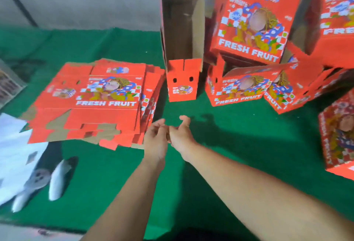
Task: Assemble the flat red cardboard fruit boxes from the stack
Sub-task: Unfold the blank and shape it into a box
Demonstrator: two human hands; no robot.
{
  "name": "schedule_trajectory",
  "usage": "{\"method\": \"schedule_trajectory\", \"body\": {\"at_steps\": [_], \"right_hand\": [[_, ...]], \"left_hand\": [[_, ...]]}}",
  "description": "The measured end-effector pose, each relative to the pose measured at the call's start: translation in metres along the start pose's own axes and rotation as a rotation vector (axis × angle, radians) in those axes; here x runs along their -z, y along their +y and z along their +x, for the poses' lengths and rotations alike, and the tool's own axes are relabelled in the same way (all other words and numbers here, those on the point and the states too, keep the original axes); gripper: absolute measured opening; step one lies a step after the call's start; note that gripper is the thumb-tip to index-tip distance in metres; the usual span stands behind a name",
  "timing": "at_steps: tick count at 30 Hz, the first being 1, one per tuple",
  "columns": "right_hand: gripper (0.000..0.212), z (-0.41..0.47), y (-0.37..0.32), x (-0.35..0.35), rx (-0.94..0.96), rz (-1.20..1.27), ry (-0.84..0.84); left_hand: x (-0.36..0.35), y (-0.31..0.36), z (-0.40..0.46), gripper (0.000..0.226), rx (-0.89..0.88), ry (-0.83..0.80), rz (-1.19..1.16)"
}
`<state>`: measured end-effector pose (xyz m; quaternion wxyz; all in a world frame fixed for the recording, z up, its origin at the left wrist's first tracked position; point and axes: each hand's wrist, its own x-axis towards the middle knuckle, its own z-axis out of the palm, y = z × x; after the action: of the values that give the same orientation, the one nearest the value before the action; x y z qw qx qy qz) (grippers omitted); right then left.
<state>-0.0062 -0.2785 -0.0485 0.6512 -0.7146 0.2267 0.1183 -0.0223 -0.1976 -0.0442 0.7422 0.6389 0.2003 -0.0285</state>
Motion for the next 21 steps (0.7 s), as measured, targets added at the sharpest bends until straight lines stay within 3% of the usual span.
{"method": "schedule_trajectory", "body": {"at_steps": [6,12,14,15,18,21], "right_hand": [[0.029,0.005,-0.017,-0.094,0.042,-0.023,-0.148],[0.039,0.022,-0.029,-0.152,0.009,-0.203,-0.044],[0.032,0.028,-0.028,-0.160,-0.032,-0.188,-0.083],[0.030,0.032,-0.027,-0.163,-0.056,-0.187,-0.083],[0.029,0.042,-0.025,-0.169,-0.129,-0.119,-0.051],[0.025,0.050,-0.028,-0.177,-0.173,-0.062,-0.006]], "left_hand": [[0.080,0.020,0.034,0.017,0.020,0.164,-0.003],[0.133,0.025,0.053,0.017,-0.022,0.235,0.108],[0.146,0.019,0.056,0.011,-0.030,0.167,0.304],[0.152,0.014,0.058,0.019,-0.026,0.098,0.497],[0.163,0.002,0.065,0.068,0.037,-0.050,1.109],[0.162,0.000,0.071,0.076,-0.081,-0.025,1.181]]}}
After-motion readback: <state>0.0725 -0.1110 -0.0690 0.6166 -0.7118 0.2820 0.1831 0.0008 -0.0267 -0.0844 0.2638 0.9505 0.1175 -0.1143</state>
